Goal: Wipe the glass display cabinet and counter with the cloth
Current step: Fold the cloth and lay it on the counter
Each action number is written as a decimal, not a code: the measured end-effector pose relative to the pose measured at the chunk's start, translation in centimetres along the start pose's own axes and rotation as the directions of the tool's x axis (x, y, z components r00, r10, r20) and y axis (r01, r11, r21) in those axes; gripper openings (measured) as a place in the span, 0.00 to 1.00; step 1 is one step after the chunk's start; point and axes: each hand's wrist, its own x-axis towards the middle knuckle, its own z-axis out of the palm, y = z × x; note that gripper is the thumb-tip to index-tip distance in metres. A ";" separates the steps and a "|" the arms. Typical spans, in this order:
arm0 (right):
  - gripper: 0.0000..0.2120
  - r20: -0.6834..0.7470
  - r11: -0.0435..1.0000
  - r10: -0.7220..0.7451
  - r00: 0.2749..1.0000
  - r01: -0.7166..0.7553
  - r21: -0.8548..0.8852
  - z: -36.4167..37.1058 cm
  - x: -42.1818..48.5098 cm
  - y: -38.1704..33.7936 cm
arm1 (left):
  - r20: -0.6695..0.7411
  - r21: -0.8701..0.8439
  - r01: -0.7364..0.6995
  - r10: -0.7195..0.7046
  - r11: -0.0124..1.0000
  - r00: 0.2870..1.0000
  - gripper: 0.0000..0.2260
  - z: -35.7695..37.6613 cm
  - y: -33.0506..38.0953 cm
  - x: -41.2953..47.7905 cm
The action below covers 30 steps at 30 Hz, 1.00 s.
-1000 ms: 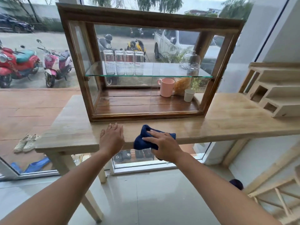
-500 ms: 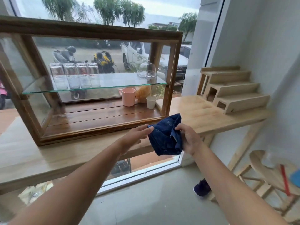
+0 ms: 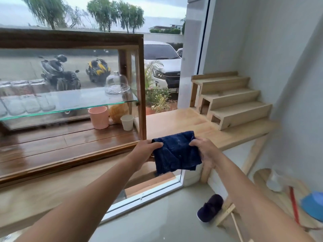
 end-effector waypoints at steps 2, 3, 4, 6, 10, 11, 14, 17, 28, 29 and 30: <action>0.15 -0.006 0.993 -0.001 1.000 0.001 -0.118 -1.8 1.6 -0.4 | 0.001 -0.001 0.010 -0.010 1.000 1.000 0.07 0.9 0.1 1.0; 0.16 -0.027 0.986 -0.004 1.000 0.000 -0.168 -2.4 2.6 -0.5 | -0.018 0.002 0.014 -0.014 1.000 1.000 0.08 1.4 0.0 1.8; 0.17 -0.058 0.974 -0.021 0.998 0.007 -0.226 -2.7 3.6 -0.6 | -0.056 0.009 0.016 -0.015 1.000 0.998 0.09 2.0 0.0 2.6; 0.19 -0.103 0.937 -0.078 0.992 0.038 -0.346 -2.6 5.9 -0.8 | -0.166 0.047 0.015 -0.007 0.999 0.986 0.10 2.9 -0.1 4.3; 0.22 -0.092 0.831 -0.183 0.979 0.104 -0.546 -1.5 10.4 -0.3 | -0.338 0.359 -0.029 0.159 0.933 0.928 0.16 3.7 -0.2 7.5; 0.21 -0.089 0.799 -0.214 0.973 0.122 -0.589 -1.3 11.3 -0.1 | -0.347 0.463 -0.024 0.206 0.886 0.915 0.17 3.8 -0.2 8.2; 0.18 -0.061 0.691 -0.301 0.952 0.174 -0.701 -0.8 13.6 0.4 | -0.321 0.706 0.001 0.319 0.708 0.892 0.19 3.9 -0.2 10.0; 0.13 -0.037 0.652 -0.340 0.940 0.207 -0.729 -1.0 15.5 0.8 | -0.247 0.837 -0.005 0.386 0.547 0.889 0.17 4.0 0.1 11.3; 0.07 0.223 0.726 -0.166 0.961 0.272 -0.632 -6.1 15.0 -0.9 | 0.043 0.960 -0.192 0.573 0.202 0.818 0.13 3.3 -0.4 11.9; 0.09 0.270 0.740 -0.115 0.956 0.264 -0.618 -6.8 14.4 -1.2 | 0.079 0.950 -0.230 0.549 0.211 0.832 0.15 3.4 -0.4 11.3; 0.12 0.300 0.745 -0.067 0.952 0.248 -0.620 -7.4 13.9 -1.3 | 0.121 0.949 -0.248 0.506 0.193 0.854 0.19 3.5 -0.4 10.8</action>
